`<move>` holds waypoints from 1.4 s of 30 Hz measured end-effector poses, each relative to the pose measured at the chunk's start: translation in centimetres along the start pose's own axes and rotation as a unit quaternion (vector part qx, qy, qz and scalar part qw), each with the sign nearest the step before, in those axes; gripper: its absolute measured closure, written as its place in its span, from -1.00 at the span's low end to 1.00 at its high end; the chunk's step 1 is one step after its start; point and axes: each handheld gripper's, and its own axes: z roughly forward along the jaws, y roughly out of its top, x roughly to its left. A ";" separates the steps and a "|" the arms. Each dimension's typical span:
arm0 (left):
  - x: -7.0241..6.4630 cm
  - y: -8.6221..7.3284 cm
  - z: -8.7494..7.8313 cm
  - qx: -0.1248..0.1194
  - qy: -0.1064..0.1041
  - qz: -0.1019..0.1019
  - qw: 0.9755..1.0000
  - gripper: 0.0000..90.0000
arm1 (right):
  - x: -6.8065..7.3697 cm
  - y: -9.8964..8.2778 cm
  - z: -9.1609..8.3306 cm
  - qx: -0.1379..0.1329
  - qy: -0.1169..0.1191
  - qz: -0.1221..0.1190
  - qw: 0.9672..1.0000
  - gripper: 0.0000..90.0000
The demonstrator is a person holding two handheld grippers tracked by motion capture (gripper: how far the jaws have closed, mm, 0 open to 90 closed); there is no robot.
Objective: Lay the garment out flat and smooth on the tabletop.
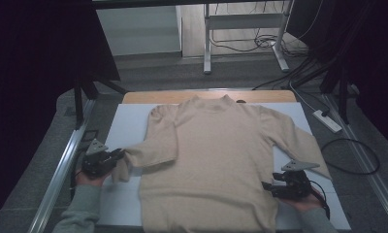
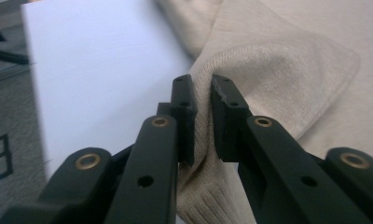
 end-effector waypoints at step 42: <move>11.0 -7.7 -8.5 -0.013 0.174 -0.150 0.973 0.30 | -0.3 -0.1 0.2 0.008 -0.011 0.001 1.000 -0.14</move>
